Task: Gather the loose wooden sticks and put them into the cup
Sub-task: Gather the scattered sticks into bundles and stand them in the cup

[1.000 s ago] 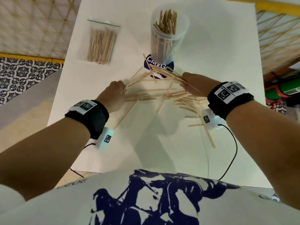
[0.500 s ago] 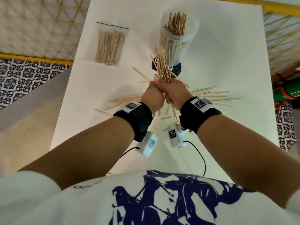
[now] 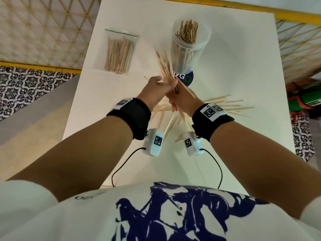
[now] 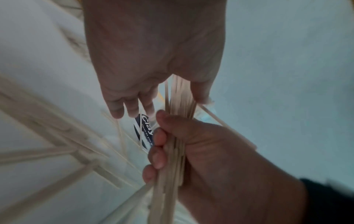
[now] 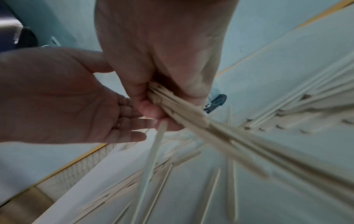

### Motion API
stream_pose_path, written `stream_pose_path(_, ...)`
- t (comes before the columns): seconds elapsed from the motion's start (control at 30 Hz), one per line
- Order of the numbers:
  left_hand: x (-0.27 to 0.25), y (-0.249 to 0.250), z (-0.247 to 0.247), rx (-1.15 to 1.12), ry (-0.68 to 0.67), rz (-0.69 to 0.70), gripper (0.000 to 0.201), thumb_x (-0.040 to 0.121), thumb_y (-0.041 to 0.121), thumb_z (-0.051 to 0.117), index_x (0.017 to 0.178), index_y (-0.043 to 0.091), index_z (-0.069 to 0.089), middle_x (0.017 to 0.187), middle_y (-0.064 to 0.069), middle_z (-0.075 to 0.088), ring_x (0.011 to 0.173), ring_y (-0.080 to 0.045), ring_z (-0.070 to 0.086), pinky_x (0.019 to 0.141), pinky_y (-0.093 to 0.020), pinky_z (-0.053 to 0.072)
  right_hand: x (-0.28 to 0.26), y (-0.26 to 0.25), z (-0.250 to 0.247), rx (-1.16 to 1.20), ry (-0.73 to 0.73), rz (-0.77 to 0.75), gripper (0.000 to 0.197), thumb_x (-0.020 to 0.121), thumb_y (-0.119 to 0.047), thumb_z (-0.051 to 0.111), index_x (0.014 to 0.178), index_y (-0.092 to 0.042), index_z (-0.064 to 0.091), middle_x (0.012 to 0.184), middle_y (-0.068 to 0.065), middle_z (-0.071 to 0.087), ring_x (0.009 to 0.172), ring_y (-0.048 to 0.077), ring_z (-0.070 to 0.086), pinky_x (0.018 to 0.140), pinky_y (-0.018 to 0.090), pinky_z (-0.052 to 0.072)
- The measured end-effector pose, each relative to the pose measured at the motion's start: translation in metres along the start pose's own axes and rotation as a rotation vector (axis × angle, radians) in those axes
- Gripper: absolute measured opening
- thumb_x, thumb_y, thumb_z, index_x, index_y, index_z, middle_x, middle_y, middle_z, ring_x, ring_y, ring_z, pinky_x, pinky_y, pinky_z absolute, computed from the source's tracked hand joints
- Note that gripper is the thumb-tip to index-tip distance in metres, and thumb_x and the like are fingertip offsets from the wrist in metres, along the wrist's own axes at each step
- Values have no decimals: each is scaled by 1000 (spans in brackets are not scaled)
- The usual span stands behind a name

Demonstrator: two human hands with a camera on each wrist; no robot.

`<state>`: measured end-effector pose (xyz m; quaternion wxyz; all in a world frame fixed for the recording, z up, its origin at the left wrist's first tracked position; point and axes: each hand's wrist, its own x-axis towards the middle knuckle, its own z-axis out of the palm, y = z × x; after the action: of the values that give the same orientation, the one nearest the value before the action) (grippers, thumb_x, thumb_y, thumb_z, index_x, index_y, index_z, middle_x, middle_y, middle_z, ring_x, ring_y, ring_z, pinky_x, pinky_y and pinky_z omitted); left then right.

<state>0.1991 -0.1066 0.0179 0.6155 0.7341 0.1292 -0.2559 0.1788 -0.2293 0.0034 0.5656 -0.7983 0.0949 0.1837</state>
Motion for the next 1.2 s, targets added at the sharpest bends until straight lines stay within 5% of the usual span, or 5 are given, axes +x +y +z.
stream_pose_path(0.23,10,11,-1,-375,17,19,68,64,31,86,114,2,52,105,-14,68,99,-26,66,86,-38,54,-1,-20,-6,-160,-122,-189,32,92,-5,59,122,-13,52,60,-17,52,43,-12,48,44,10,37)
stream_pose_path(0.47,10,21,-15,-496,19,83,32,90,3,60,115,-1,40,86,-12,63,95,-28,66,86,-41,54,7,-26,-19,197,-571,22,69,62,-7,78,123,-8,48,96,27,50,84,42,47,82,39,38)
stream_pose_path(0.7,12,40,-20,-495,26,194,15,98,8,44,110,6,35,81,-5,53,93,-25,70,54,-33,48,13,-35,-53,604,-827,97,87,66,-12,70,142,6,31,127,17,36,120,35,27,111,46,24)
stream_pose_path(0.87,1,59,-7,-324,73,226,18,98,10,45,113,8,35,89,-4,60,94,-22,69,87,-47,55,13,-59,-39,210,-553,-34,58,77,-9,65,132,-5,46,114,-1,62,110,14,58,97,27,44)
stream_pose_path(1.2,-24,68,-9,-219,-116,325,50,90,39,59,123,8,38,95,-12,52,59,-22,54,54,-33,49,-6,-79,-29,8,-79,-110,16,97,-16,52,86,-4,55,64,4,59,52,19,59,51,30,52)
